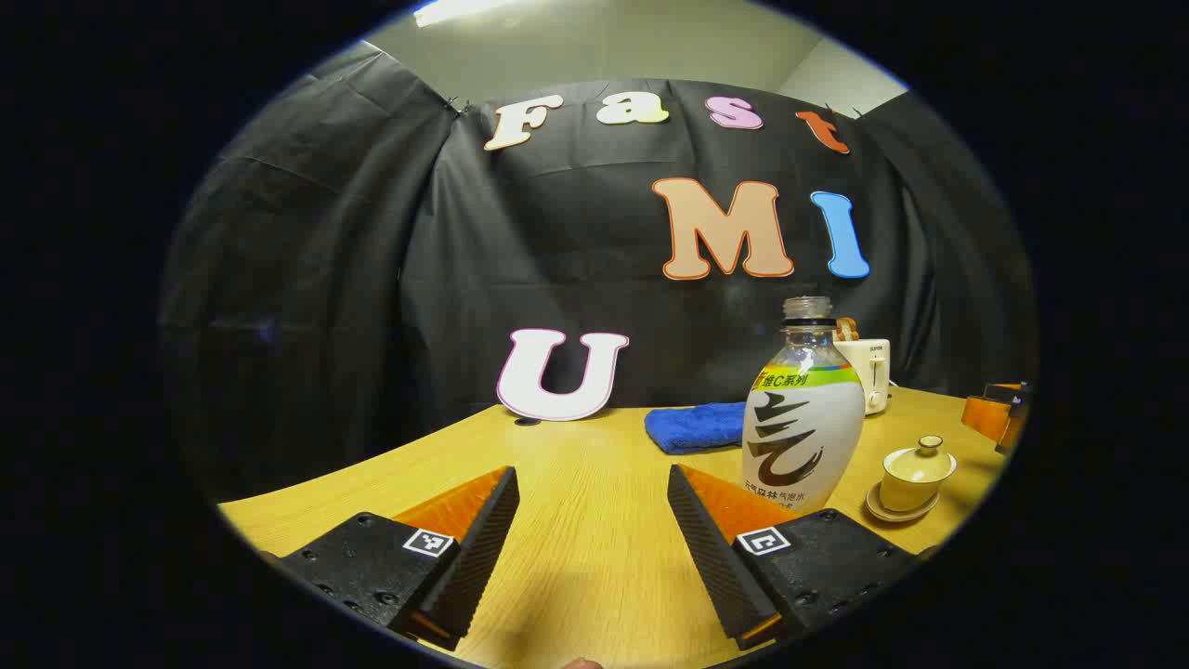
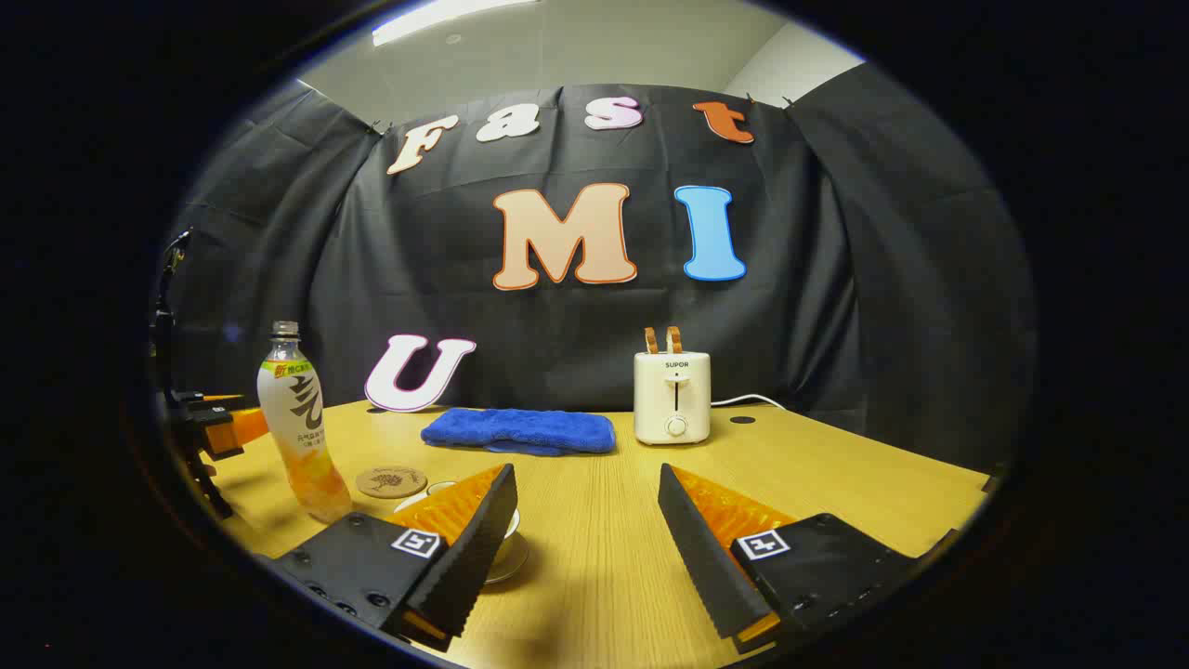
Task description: Open the teacup lid with one hand, grasp the water bottle and pour water into the teacup with the other hand; after pouring, place the water bottle on the coaster and then close the teacup lid.
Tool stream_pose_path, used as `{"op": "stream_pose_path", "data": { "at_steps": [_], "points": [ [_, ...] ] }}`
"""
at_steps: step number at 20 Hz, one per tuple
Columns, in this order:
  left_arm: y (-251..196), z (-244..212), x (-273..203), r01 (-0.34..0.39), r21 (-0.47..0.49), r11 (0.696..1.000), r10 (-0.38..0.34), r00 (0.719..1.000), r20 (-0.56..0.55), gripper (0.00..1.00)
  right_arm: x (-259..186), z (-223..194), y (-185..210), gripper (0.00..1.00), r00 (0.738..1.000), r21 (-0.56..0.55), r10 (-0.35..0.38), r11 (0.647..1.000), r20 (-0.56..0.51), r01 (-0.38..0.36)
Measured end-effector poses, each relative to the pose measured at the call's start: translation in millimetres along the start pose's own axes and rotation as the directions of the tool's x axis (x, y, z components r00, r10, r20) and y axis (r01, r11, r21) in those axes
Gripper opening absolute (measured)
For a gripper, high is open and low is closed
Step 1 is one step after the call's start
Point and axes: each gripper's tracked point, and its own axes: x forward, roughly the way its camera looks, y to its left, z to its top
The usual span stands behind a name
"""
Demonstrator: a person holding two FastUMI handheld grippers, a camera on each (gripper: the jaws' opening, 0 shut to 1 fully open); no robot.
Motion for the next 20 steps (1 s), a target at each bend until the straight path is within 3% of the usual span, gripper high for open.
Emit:
{"op": "stream_pose_path", "data": {
  "at_steps": [20],
  "points": [
    [0.9, -0.9, 0.5, -0.003, 0.000, 1.000, 0.003, 1.000, 0.000, 0.94, 0.2, -0.6, -0.1, 0.99, 1.000, 0.001, 0.001, 1.000, -0.005, -0.001]
  ]
}}
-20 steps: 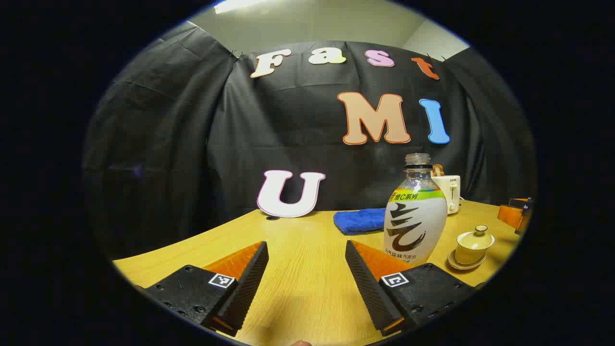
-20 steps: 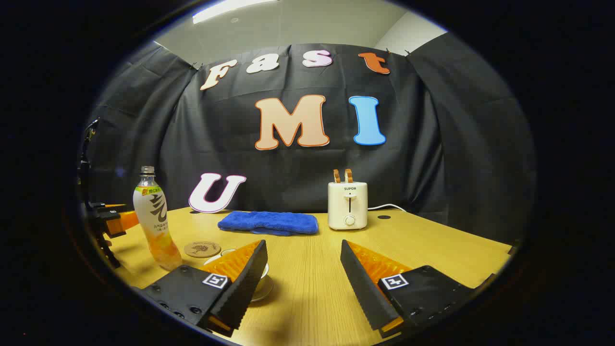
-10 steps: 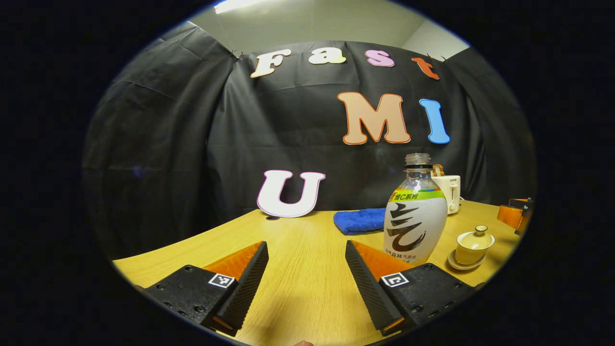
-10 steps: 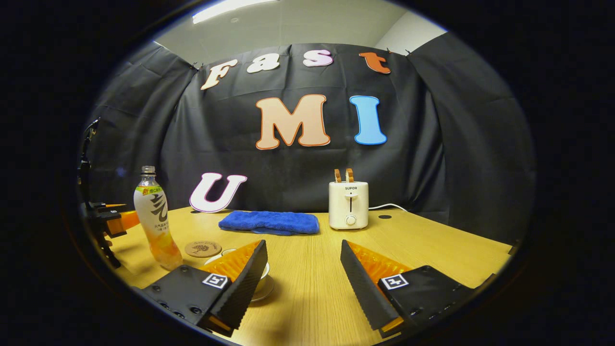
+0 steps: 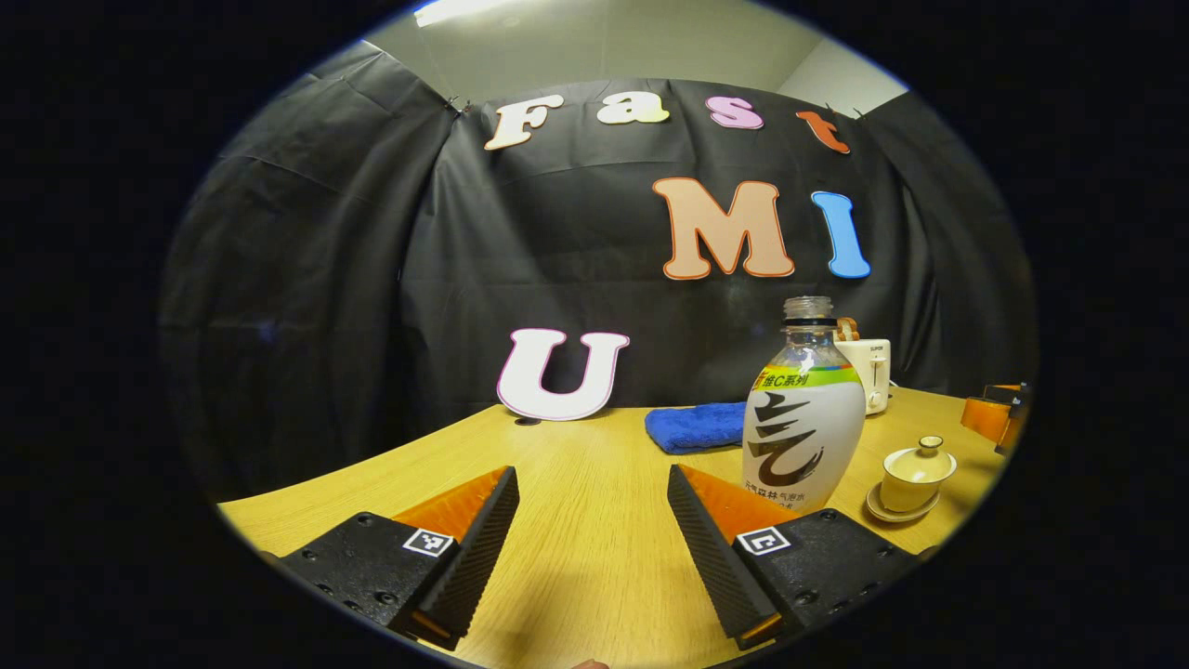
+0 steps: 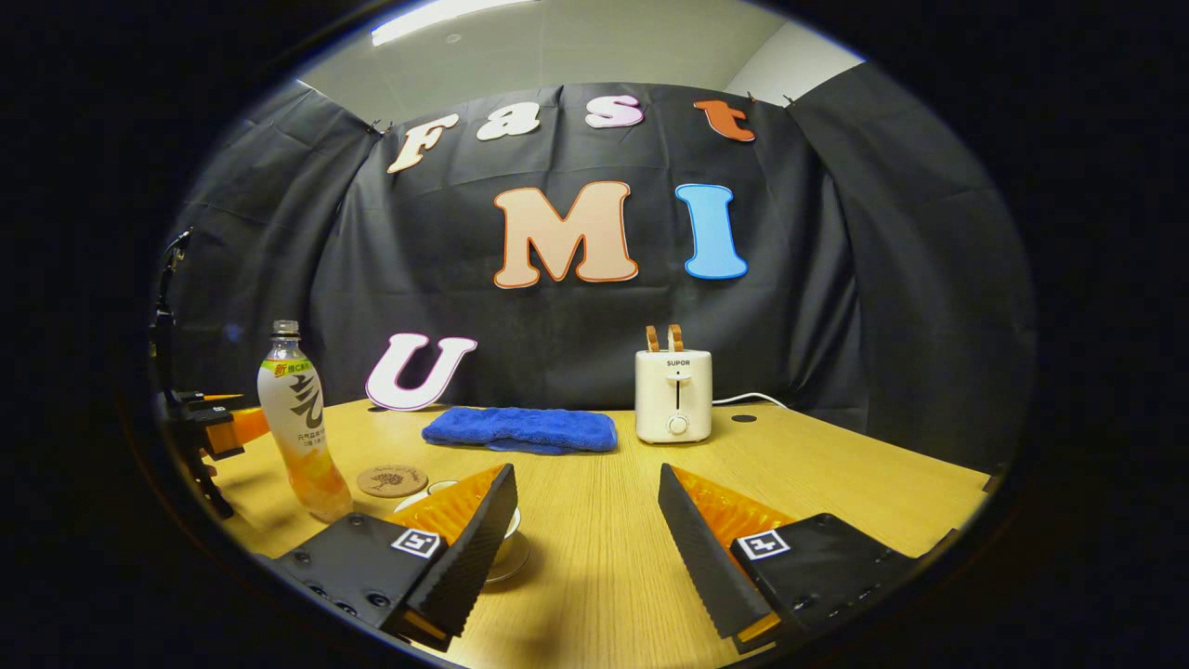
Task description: Open the teacup lid with one hand, grasp the water bottle and pour water into the teacup with the other hand; after pouring, place the water bottle on the coaster and then close the teacup lid.
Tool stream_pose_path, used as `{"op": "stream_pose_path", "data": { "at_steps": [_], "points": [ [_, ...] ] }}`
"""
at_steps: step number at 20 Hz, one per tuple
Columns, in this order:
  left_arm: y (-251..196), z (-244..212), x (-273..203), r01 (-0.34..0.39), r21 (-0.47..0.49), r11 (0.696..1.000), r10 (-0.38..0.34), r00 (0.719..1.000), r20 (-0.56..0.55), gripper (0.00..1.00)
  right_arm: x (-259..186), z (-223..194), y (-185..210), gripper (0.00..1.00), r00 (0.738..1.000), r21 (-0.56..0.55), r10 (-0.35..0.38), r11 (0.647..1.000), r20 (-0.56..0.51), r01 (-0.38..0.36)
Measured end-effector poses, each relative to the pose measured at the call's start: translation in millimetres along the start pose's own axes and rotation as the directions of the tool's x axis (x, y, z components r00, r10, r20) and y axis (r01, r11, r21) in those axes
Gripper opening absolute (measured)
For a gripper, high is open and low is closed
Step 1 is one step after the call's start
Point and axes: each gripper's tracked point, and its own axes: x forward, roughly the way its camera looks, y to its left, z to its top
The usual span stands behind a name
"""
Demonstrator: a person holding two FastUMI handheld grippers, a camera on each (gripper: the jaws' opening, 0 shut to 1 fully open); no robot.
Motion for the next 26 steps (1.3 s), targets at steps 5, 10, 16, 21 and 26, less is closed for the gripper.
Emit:
{"op": "stream_pose_path", "data": {
  "at_steps": [5, 10, 16, 21, 26],
  "points": [
    [1.1, 0.6, 0.3, -0.005, 0.000, 1.000, 0.005, 1.000, 0.000, 0.94, 0.6, -0.5, 1.9, 0.99, 1.000, -0.001, 0.009, 1.000, -0.002, -0.009],
    [3.3, -0.1, -0.9, -0.017, -0.002, 1.000, 0.017, 1.000, -0.003, 0.95, 0.7, -0.5, 1.2, 0.96, 1.000, -0.001, 0.008, 1.000, 0.000, -0.008],
    [3.3, -0.3, 0.0, -0.017, -0.001, 1.000, 0.017, 1.000, -0.002, 0.94, 2.4, -1.3, 5.4, 0.95, 1.000, -0.009, 0.025, 1.000, -0.009, -0.025],
    [3.1, 0.9, 0.2, -0.017, 0.000, 1.000, 0.017, 1.000, -0.002, 0.95, 6.7, 18.3, 21.2, 0.98, 0.998, -0.015, 0.064, 0.998, 0.015, -0.064],
    [3.3, 0.2, -0.7, -0.017, 0.000, 1.000, 0.017, 1.000, -0.002, 0.94, 15.6, 11.7, 45.6, 0.95, 0.990, -0.039, 0.131, 0.990, -0.055, -0.134]
  ]
}}
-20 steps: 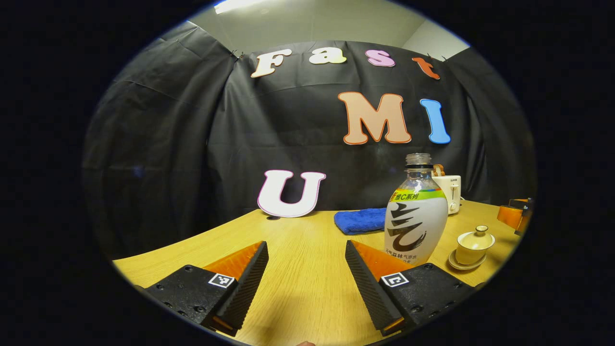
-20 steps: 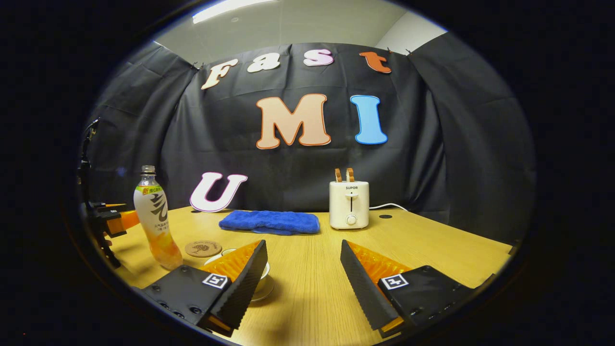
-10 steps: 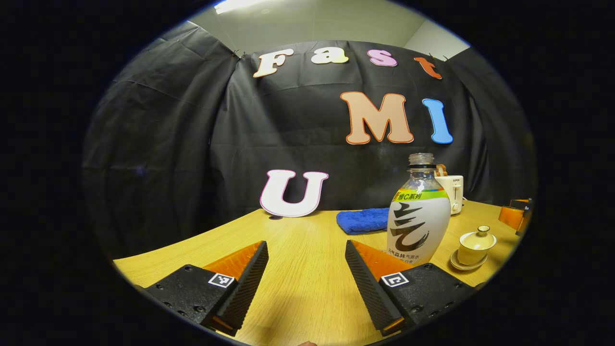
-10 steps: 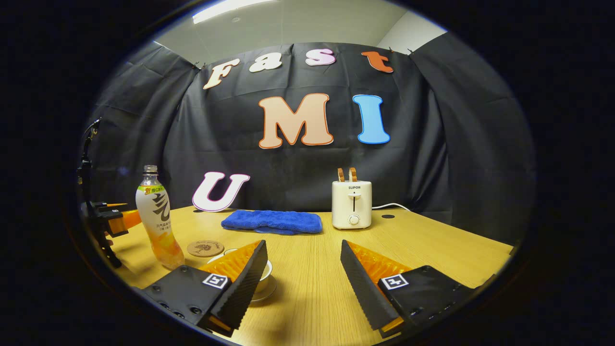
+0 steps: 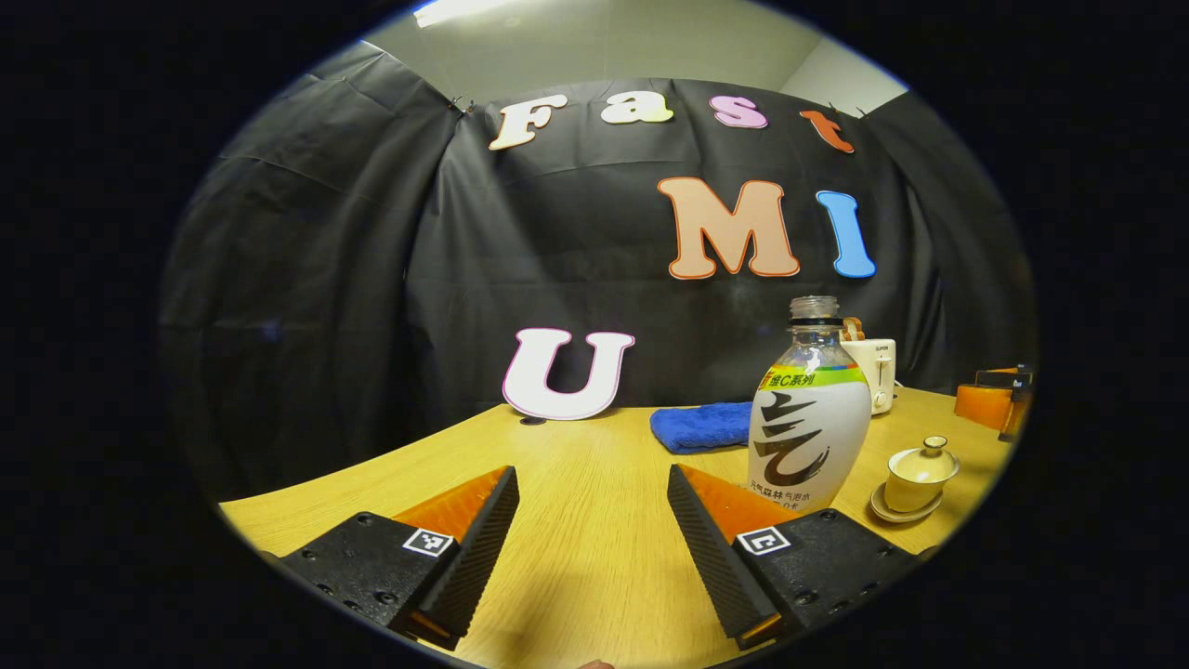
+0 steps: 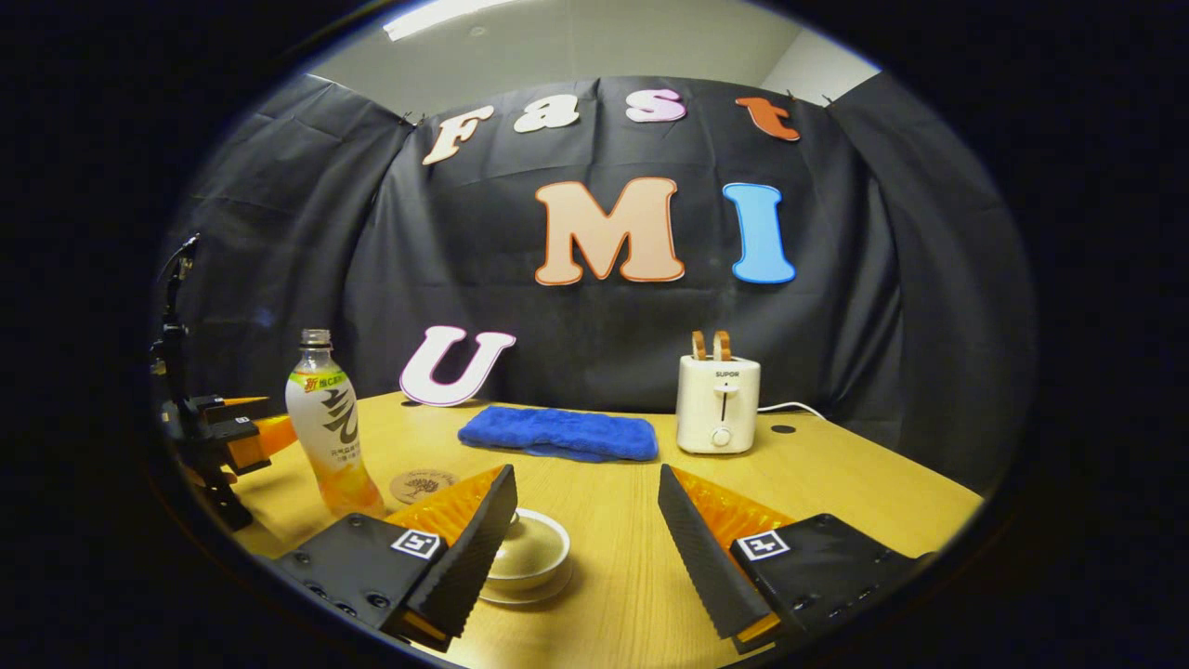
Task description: Open the teacup lid with one hand, grasp the water bottle and pour water into the teacup with the other hand; after pouring, place the water bottle on the coaster and then close the teacup lid.
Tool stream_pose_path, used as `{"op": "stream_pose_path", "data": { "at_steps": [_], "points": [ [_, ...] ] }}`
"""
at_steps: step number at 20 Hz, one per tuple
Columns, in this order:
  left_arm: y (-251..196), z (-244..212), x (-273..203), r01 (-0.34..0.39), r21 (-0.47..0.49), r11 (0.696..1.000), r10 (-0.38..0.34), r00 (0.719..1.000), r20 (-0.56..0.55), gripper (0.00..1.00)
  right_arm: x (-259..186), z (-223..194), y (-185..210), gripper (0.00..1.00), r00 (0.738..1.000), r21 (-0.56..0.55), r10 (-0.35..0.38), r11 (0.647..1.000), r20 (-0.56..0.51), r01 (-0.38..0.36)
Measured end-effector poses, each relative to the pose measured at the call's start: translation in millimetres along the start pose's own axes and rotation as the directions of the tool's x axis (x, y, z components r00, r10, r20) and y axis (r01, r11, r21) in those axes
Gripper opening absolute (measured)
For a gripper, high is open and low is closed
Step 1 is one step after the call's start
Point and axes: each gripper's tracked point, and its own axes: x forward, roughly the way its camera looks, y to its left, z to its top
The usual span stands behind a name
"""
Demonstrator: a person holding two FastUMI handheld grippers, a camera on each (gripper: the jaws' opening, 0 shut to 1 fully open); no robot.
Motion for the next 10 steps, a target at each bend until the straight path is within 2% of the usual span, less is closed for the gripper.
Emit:
{"op": "stream_pose_path", "data": {
  "at_steps": [2, 8, 9, 10],
  "points": [
    [-0.4, -0.1, 0.5, 0.000, 0.000, 1.000, 0.000, 1.000, 0.000, 0.94, 3.9, -3.1, 8.2, 0.99, 1.000, -0.014, 0.015, 1.000, -0.025, -0.015],
    [-1.6, 0.1, 0.2, 0.006, -0.001, 1.000, -0.006, 1.000, 0.000, 0.94, 12.1, -11.4, 35.5, 0.95, 0.995, -0.047, 0.076, 0.996, -0.062, -0.079],
    [-1.8, 0.4, 0.5, 0.007, -0.001, 1.000, -0.007, 1.000, 0.000, 0.95, 12.0, -12.6, 39.3, 0.99, 0.994, -0.051, 0.085, 0.995, -0.069, -0.088],
    [-1.5, -0.4, 1.0, 0.007, -0.001, 1.000, -0.007, 1.000, 0.000, 0.94, 13.2, -14.7, 41.9, 0.94, 0.993, -0.053, 0.090, 0.994, -0.078, -0.095]
  ]
}}
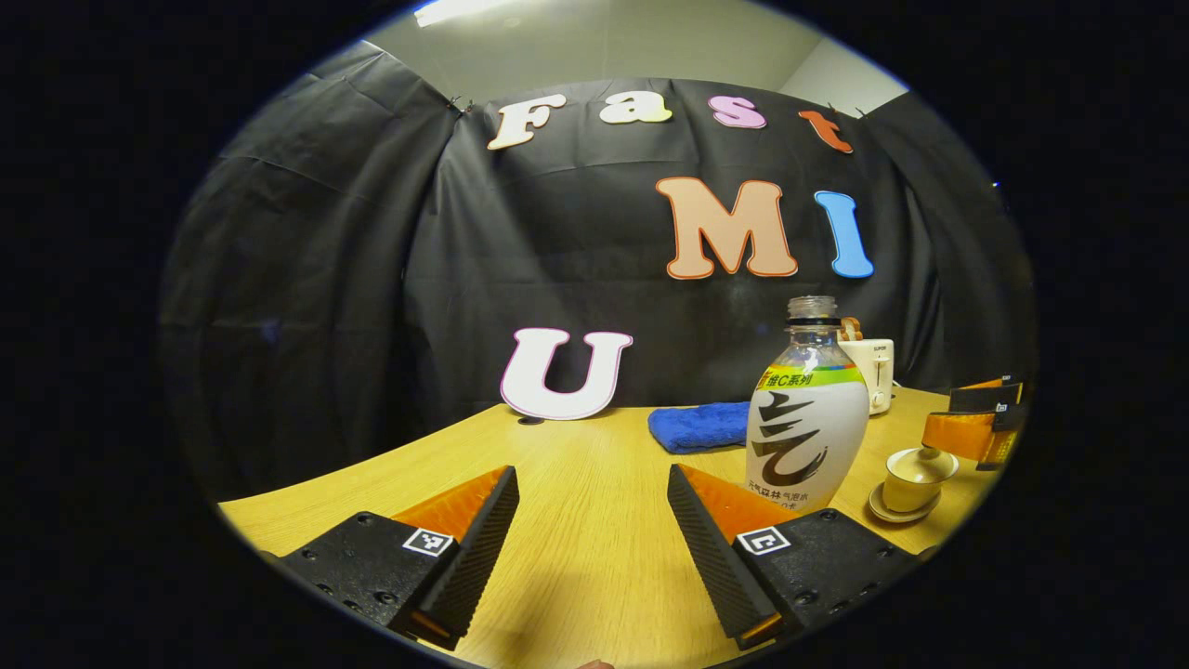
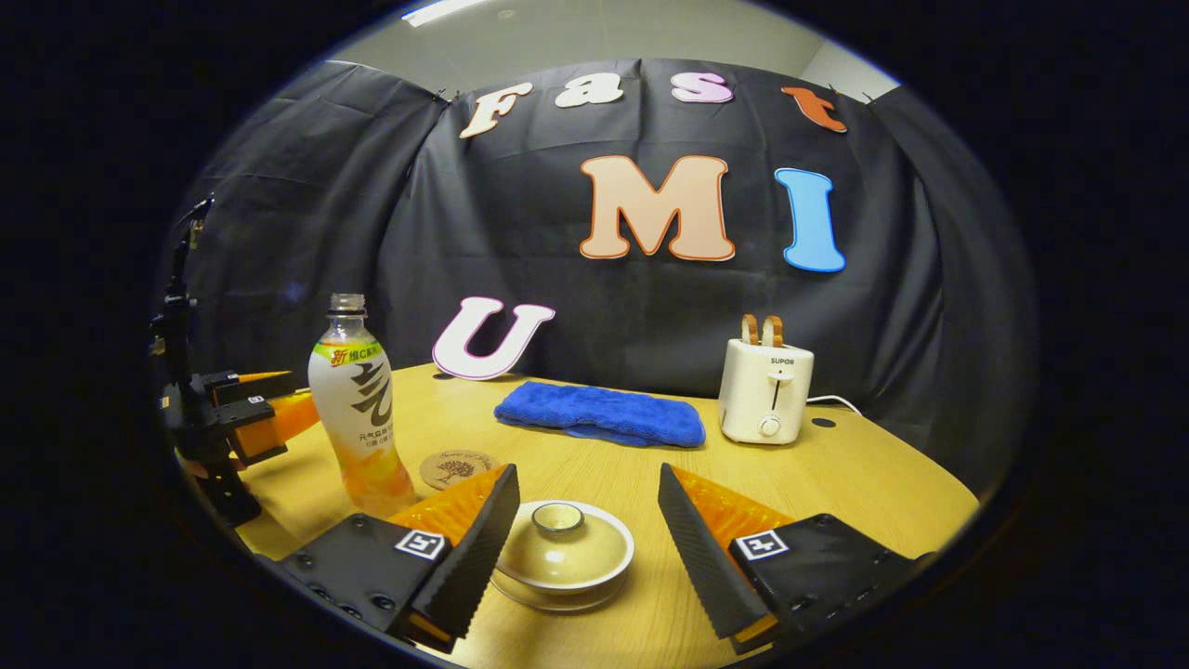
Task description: Open the teacup lid with one hand, grasp the water bottle and pour water into the teacup with the other hand; after pouring, place the water bottle on the coaster and then close the teacup lid.
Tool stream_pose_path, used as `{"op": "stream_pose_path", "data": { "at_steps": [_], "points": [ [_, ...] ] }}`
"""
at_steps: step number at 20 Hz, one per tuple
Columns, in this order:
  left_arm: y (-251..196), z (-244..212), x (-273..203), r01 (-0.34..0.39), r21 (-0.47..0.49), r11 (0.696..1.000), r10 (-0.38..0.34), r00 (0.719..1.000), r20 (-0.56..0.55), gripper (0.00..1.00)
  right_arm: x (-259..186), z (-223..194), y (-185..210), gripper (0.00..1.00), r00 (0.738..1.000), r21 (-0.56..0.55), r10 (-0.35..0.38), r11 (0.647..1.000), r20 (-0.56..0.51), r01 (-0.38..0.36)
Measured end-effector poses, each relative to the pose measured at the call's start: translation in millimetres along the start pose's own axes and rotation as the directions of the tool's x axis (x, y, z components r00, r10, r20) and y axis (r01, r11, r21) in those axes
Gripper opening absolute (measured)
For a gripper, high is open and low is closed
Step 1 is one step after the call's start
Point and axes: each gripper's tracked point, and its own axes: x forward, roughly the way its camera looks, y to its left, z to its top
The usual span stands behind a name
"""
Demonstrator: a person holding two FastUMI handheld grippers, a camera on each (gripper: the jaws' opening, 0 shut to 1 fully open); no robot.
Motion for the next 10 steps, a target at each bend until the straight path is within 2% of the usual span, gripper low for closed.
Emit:
{"op": "stream_pose_path", "data": {
  "at_steps": [5, 6, 10],
  "points": [
    [-0.2, 1.2, 0.4, 0.000, 0.000, 1.000, 0.000, 1.000, 0.000, 0.94, 4.6, -11.2, 6.8, 0.75, 0.999, -0.027, 0.011, 1.000, -0.034, -0.012],
    [-0.3, 0.4, 0.2, 0.000, 0.000, 1.000, 0.000, 1.000, 0.000, 0.94, 5.2, -13.6, 8.0, 0.65, 0.999, -0.032, 0.014, 0.999, -0.044, -0.015],
    [0.1, 0.0, 0.5, 0.000, 0.000, 1.000, 0.000, 1.000, 0.000, 0.94, 5.8, -20.8, 13.0, 0.63, 0.997, -0.037, 0.026, 0.999, -0.074, -0.029]
  ]
}}
